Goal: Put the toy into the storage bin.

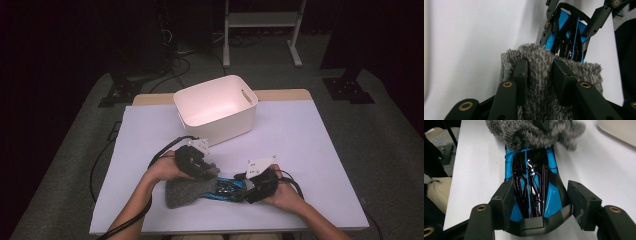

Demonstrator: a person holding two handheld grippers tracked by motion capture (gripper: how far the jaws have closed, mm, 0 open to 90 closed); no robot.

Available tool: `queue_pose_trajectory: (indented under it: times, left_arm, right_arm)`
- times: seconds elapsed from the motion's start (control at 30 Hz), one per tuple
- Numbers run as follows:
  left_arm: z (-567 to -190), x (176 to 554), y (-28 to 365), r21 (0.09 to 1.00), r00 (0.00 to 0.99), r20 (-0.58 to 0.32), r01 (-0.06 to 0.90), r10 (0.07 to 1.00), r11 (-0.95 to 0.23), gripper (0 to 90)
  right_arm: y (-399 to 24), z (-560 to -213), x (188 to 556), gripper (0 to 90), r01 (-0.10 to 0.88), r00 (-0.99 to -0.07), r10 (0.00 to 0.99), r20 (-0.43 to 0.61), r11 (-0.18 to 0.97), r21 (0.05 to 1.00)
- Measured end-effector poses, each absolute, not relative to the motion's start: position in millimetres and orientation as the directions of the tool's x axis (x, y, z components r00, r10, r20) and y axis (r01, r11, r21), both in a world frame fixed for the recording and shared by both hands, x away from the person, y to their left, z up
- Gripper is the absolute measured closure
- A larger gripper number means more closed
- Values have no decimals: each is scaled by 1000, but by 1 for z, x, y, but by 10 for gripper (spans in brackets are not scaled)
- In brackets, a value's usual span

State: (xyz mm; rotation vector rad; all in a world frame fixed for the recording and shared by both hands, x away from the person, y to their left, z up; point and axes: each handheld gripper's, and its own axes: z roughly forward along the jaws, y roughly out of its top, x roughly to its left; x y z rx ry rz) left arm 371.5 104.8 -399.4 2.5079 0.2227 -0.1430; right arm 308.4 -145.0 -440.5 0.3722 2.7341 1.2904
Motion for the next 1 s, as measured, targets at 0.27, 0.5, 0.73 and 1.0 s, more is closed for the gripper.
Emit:
queue_pose_trajectory:
  times: [0.27,0.5,0.73,1.0]
  left_arm:
    - [-400,367,107,568,977,-175,204,125,-797,706]
    - [-394,353,114,606,985,-134,169,109,-777,711]
    - [-384,338,122,641,988,-136,141,69,-754,717]
    - [-378,324,124,644,987,-158,117,18,-756,728]
  right_arm:
    - [-145,-440,304,389,162,-965,263,-6,611,775]
    - [-145,-438,304,352,179,-964,266,12,613,769]
    - [-147,-432,305,325,231,-962,259,88,598,767]
    - [-139,-439,301,373,249,-967,202,157,608,754]
